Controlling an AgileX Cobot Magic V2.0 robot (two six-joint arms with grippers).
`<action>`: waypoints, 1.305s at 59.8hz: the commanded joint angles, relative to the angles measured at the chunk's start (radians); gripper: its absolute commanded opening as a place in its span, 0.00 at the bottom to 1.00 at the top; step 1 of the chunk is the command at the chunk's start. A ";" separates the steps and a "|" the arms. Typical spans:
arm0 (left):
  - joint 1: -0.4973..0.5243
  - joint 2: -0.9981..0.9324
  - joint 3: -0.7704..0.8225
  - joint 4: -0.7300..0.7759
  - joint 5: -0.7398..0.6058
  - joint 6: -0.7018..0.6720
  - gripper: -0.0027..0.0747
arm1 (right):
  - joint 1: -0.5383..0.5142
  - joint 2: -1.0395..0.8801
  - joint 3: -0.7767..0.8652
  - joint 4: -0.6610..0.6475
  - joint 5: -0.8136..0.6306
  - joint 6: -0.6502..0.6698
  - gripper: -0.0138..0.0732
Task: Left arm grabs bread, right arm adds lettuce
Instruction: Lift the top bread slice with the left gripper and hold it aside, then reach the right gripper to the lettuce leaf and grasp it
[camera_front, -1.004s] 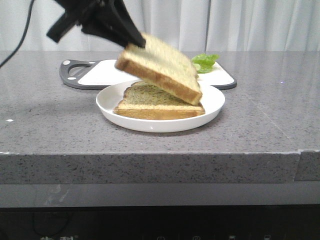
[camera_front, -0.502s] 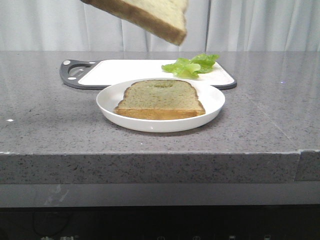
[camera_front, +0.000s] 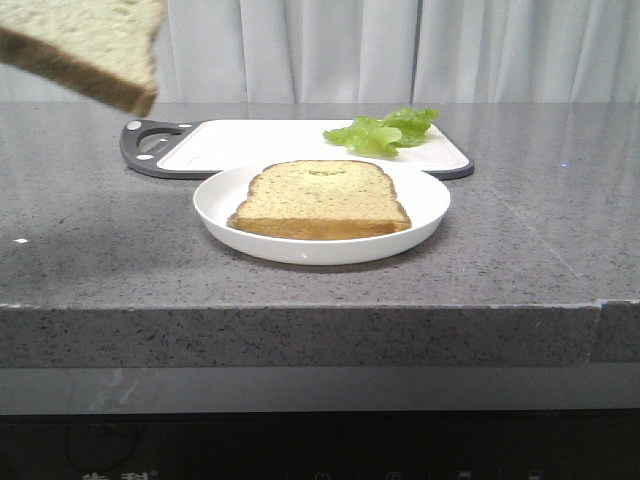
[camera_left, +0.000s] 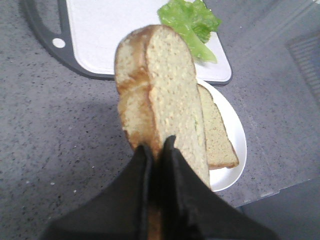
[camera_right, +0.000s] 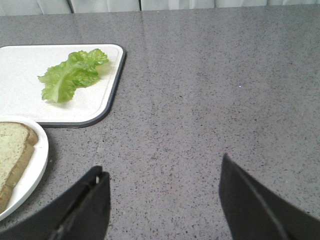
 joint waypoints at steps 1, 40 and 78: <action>0.016 -0.051 -0.008 -0.025 -0.052 0.000 0.01 | -0.001 0.007 -0.037 -0.012 -0.077 0.001 0.72; 0.018 -0.067 -0.008 -0.011 -0.054 0.000 0.01 | 0.000 0.460 -0.400 0.314 0.144 -0.208 0.72; 0.018 -0.067 -0.008 -0.011 -0.054 0.000 0.01 | 0.000 1.139 -0.945 0.650 0.265 -0.438 0.73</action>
